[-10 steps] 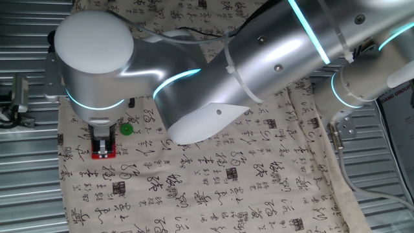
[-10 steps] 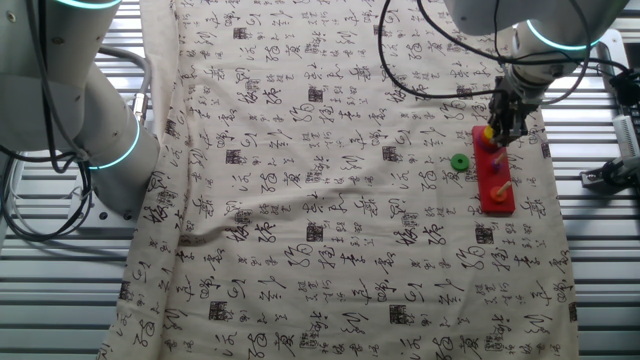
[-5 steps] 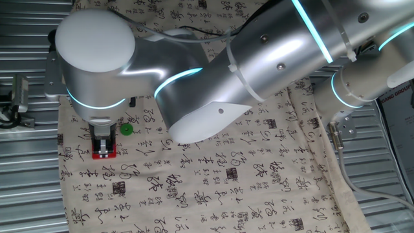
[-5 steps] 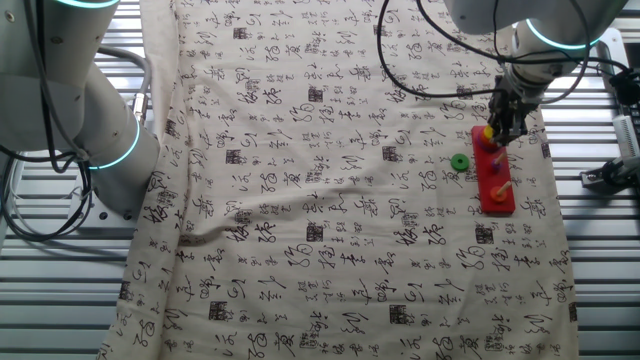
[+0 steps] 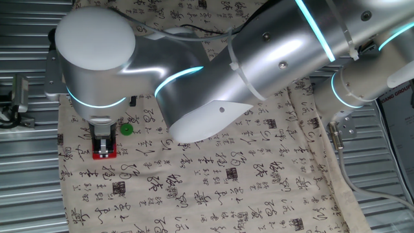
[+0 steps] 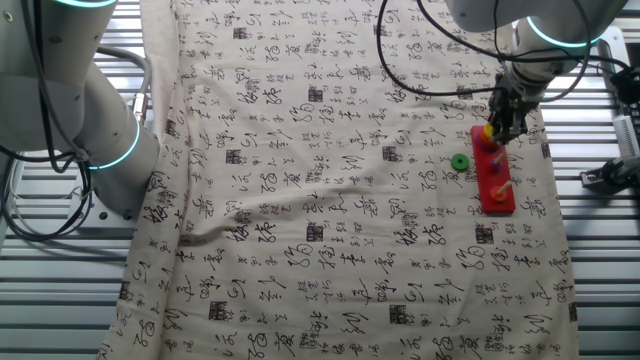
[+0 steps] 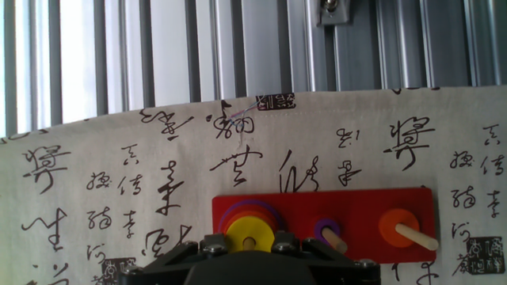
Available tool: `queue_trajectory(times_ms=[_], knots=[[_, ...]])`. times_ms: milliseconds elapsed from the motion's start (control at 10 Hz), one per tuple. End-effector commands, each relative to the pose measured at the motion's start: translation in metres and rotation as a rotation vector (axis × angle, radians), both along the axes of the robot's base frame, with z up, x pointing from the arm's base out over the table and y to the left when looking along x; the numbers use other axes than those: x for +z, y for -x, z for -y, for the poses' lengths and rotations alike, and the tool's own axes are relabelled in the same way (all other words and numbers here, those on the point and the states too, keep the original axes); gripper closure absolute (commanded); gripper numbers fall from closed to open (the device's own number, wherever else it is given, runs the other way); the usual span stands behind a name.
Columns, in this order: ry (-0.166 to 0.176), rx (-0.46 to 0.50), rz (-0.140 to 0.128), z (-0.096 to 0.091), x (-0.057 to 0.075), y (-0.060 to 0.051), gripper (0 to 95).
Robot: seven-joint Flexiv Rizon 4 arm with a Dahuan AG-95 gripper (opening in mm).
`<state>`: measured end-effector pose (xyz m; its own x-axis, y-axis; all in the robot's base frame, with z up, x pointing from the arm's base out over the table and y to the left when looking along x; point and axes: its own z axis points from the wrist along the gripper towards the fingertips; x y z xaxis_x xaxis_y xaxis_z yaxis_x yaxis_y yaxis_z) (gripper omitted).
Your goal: Take out one Hanoi block and throw it aside
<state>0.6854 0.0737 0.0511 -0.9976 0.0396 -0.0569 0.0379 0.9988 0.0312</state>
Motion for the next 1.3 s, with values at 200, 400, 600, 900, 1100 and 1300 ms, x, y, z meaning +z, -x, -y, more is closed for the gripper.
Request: queue_trajectory(times_ms=[200, 400, 600, 900, 1100, 1300], knots=[[-0.001, 0.0, -0.004, -0.0004, 0.0019, 0.0008, 95.0], [-0.001, -0.001, -0.005, -0.0006, 0.0029, 0.0012, 95.0], [-0.003, -0.001, -0.008, -0.0006, 0.0038, 0.0015, 95.0], [-0.003, -0.001, -0.009, -0.0005, 0.0047, 0.0022, 95.0], [-0.005, -0.001, -0.009, -0.0003, 0.0049, 0.0025, 95.0], [-0.004, -0.002, -0.009, -0.0003, 0.0053, 0.0027, 95.0]])
